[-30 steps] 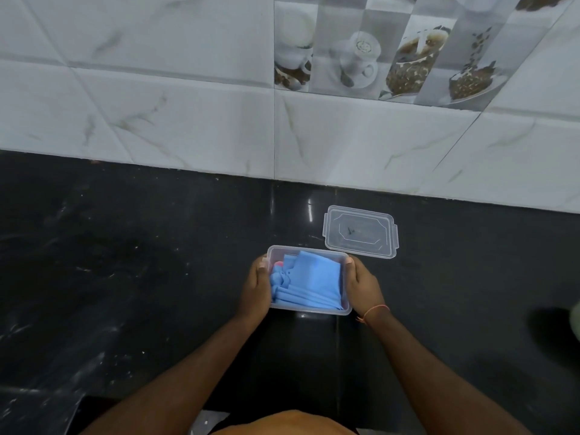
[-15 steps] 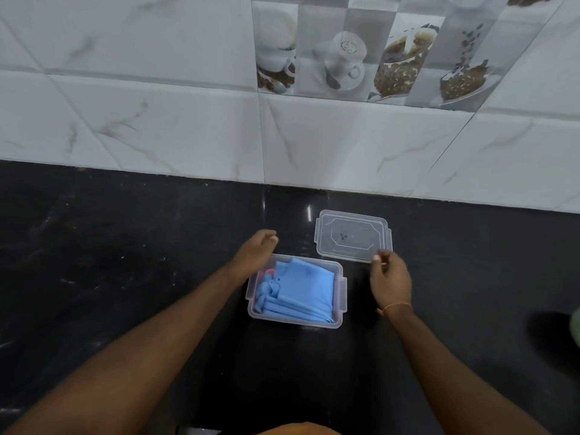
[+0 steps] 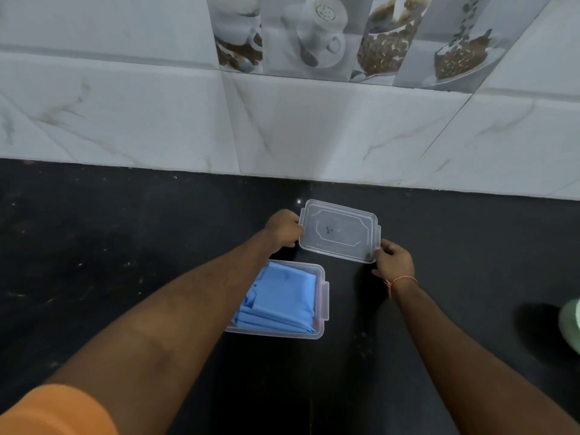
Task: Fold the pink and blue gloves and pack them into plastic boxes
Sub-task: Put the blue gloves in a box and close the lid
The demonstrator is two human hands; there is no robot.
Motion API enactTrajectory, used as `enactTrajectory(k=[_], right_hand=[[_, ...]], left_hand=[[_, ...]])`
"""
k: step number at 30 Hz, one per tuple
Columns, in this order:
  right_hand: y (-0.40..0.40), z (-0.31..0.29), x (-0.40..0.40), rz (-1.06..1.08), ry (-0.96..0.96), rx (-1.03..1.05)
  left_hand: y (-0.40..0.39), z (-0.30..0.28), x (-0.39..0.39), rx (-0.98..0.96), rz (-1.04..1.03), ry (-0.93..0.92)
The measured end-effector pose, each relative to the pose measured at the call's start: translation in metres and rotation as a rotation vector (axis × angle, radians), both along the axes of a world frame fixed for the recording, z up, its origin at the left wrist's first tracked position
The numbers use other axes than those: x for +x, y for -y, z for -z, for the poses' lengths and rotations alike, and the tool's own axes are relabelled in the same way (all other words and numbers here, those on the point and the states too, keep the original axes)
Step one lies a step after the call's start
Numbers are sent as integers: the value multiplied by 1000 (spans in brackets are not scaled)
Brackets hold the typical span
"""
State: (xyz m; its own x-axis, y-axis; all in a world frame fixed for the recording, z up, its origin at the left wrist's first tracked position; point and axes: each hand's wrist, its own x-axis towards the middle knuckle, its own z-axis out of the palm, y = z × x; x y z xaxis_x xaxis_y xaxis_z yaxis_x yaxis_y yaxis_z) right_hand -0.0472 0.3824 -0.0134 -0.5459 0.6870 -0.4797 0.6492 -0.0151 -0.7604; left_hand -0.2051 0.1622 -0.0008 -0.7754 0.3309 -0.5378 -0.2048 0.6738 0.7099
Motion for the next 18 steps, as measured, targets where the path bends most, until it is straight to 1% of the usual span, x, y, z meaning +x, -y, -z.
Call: enactTrajectory(k=[2,5,7,11,13,14,15,18], right_hand=[[-1,0,-1,57,-49,-67],[3,-2,1,126,-150,-124],[12,-11,3,158,-238,-150],[40,-37,3,164,-397,-365],[55,-49,7,155,-429,-452],[61,-55,10,140,-441,-485],[67,-60,14,113,-458,-513],[90,-74,28,29,-477,-513]], left_hand=[[3,1,-2,16,-16,-83],[19,-11,-5,105,-80,-92],[32,-23,-7,138,-72,-150],[69,-47,-3,10,55,-479],[92,-61,5,20,77,-599],[104,-69,11,56,79,-613],[116,-75,17,108,68,-589],[147,-85,44,259,-49,-426]])
